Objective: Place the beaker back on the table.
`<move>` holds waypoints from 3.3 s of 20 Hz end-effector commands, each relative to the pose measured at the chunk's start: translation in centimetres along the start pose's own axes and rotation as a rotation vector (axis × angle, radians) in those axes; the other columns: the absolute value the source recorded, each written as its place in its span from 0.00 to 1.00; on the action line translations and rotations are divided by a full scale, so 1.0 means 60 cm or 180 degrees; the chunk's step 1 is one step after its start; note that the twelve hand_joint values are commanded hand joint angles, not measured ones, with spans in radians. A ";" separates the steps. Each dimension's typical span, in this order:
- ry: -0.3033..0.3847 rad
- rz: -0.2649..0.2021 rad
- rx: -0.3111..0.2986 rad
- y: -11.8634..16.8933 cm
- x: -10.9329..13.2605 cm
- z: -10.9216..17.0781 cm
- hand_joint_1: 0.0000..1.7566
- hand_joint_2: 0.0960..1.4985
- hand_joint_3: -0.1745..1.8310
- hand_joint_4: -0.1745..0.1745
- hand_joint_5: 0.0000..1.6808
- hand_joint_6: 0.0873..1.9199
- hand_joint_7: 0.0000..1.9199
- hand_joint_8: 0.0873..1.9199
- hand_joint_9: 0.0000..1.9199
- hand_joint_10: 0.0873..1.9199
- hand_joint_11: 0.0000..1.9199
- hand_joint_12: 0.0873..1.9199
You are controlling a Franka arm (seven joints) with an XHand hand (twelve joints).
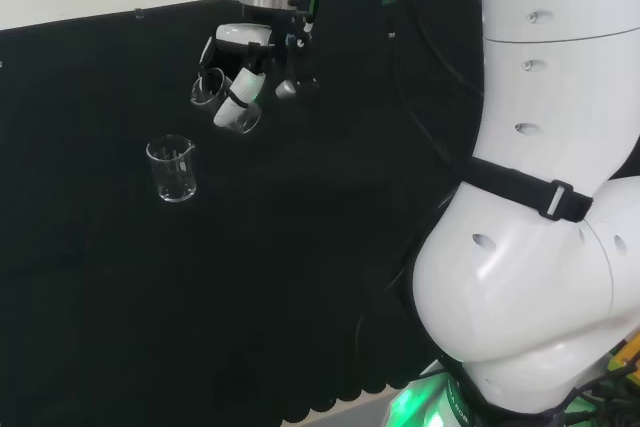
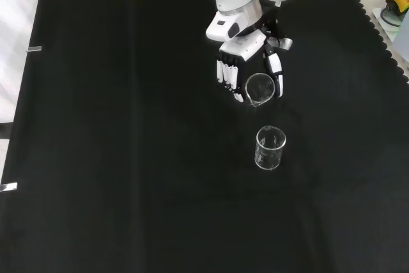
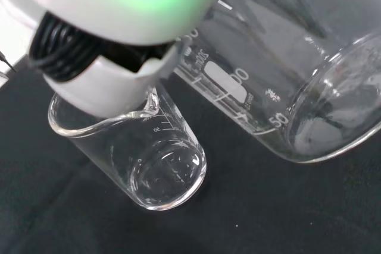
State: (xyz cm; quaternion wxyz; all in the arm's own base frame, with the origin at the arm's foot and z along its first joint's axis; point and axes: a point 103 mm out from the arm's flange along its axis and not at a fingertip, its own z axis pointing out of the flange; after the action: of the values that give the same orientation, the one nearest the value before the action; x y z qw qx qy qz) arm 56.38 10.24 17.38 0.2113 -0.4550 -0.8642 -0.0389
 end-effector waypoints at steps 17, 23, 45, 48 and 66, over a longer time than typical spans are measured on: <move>0.0735 -0.0213 -0.0313 0.001 -0.052 0.059 0.82 0.29 0.52 0.00 0.73 0.34 0.75 0.25 0.69 0.37 0.52 0.41; 0.0856 -0.0220 -0.0362 0.003 -0.063 0.077 0.82 0.29 0.52 0.00 0.73 0.34 0.76 0.25 0.69 0.37 0.52 0.42; 0.1004 -0.0213 -0.0616 0.017 -0.077 0.113 0.82 0.30 0.51 0.00 0.73 0.35 0.76 0.25 0.69 0.35 0.51 0.42; 0.1023 -0.0184 -0.0621 0.017 -0.082 0.119 0.82 0.30 0.51 0.00 0.73 0.35 0.76 0.24 0.69 0.35 0.51 0.42; 0.1194 -0.0154 -0.0723 0.021 -0.091 0.151 0.82 0.30 0.51 0.00 0.73 0.35 0.76 0.24 0.69 0.33 0.51 0.43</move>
State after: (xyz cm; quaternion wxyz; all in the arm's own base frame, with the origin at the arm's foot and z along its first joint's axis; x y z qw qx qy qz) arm 57.27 9.11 7.08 0.3118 -0.4397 -0.8127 -0.2212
